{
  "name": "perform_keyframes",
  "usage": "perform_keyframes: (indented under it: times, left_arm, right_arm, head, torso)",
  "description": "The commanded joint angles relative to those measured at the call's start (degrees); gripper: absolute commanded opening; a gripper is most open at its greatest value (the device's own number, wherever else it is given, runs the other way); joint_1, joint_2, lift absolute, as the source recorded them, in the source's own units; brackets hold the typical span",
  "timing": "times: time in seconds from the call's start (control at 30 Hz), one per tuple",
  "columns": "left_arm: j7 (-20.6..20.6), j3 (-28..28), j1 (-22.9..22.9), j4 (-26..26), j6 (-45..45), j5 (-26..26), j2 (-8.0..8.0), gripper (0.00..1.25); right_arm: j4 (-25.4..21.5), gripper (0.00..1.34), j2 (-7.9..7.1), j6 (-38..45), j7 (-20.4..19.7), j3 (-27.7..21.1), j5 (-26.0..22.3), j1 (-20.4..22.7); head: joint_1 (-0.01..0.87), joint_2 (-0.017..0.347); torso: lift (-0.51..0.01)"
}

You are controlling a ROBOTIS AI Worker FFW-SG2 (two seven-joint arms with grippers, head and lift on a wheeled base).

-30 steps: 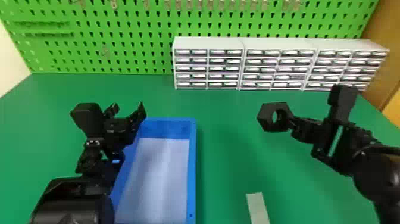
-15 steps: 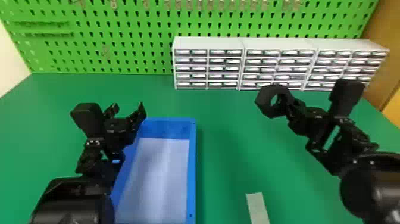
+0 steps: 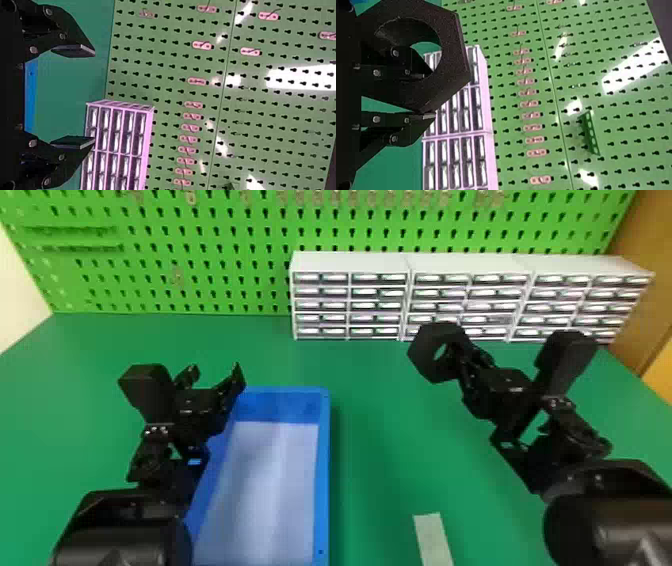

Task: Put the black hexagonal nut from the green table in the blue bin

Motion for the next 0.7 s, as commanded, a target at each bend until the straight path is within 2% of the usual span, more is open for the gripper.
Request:
perform_keyframes:
  times: [0.0, 0.67]
  left_arm:
    - [-0.01, -0.06, 0.00, 0.00, 0.00, 0.01, 0.00, 0.78]
    - [-0.01, 0.11, 0.00, 0.00, 0.00, 0.01, 0.00, 0.78]
  right_arm:
    - [-0.16, 0.41, 0.09, -0.12, 0.00, 1.16, 0.00, -0.03]
    - [0.02, 0.41, -0.61, 3.66, 0.97, 7.05, -1.58, -3.02]
  head:
    - [0.686, 0.051]
    - [0.686, 0.051]
  torso:
    - [-0.097]
    - [-0.097]
